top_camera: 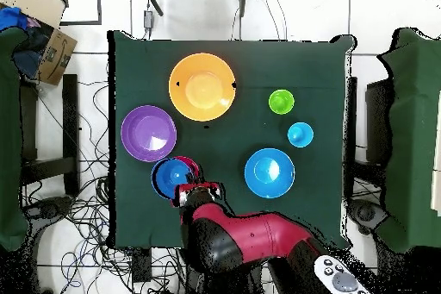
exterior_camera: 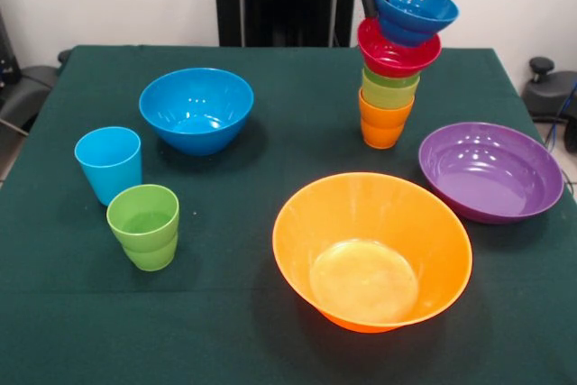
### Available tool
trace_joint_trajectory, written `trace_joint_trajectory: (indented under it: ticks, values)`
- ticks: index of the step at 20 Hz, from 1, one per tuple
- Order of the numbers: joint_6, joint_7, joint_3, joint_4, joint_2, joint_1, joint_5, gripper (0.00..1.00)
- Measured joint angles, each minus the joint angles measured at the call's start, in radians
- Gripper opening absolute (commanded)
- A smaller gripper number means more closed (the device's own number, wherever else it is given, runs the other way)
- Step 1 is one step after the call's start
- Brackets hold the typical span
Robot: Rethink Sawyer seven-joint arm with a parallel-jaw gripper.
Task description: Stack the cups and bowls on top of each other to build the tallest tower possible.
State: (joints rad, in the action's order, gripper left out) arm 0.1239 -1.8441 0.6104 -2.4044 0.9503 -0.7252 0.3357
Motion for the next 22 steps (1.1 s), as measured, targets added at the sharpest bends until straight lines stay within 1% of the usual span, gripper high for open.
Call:
trace_joint_trajectory:
  ticks: [5,15,22]
  values:
    - [0.0,0.0,-0.007,0.0,0.0,0.003,0.002,0.0]
    - [0.0,0.0,-0.053,0.0,0.0,0.014,0.036,0.0]
    - [0.0,0.0,-0.066,0.0,0.0,0.027,0.046,0.0]
